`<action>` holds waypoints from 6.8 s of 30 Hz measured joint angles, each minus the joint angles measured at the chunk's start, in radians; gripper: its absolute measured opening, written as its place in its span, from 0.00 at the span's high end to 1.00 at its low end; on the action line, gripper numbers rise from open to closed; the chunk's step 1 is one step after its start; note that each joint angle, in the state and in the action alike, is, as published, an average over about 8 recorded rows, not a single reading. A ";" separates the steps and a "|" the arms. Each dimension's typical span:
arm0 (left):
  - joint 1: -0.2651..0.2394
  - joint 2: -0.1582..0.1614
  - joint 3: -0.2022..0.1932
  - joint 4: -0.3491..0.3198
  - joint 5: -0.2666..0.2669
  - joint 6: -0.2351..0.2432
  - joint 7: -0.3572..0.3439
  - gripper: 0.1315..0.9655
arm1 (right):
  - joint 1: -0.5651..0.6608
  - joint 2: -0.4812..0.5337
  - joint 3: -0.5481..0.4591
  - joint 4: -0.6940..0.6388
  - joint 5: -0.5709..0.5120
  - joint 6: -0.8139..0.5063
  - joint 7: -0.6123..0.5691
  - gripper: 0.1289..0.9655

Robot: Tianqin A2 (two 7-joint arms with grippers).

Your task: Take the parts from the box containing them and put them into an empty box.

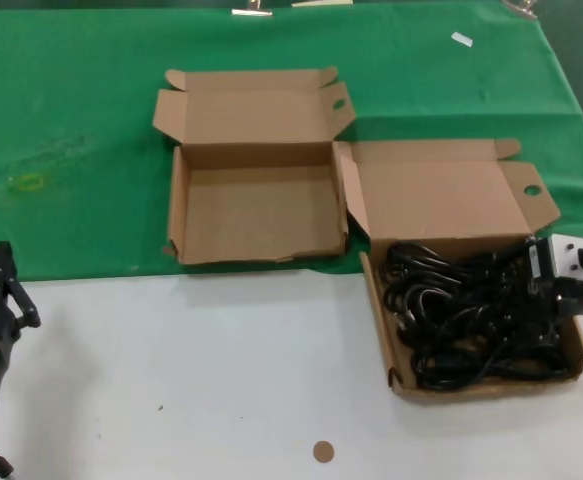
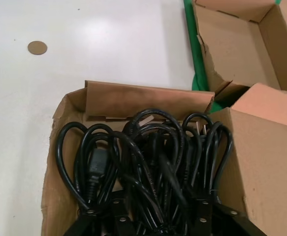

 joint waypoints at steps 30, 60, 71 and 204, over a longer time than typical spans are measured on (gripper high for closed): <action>0.000 0.000 0.000 0.000 0.000 0.000 -0.001 0.99 | 0.041 0.030 0.044 0.085 -0.049 -0.117 0.081 0.95; 0.000 0.000 0.000 0.000 0.000 0.000 0.000 0.99 | 0.387 -0.258 -0.048 -0.039 -0.176 -0.169 0.144 0.97; 0.000 0.000 0.000 0.000 0.000 0.000 0.000 0.99 | 0.465 -0.437 -0.095 -0.197 -0.214 -0.098 0.139 0.97; 0.000 0.000 0.000 0.000 0.000 0.000 0.000 0.00 | -0.715 -0.561 0.489 0.330 0.373 1.077 0.048 0.00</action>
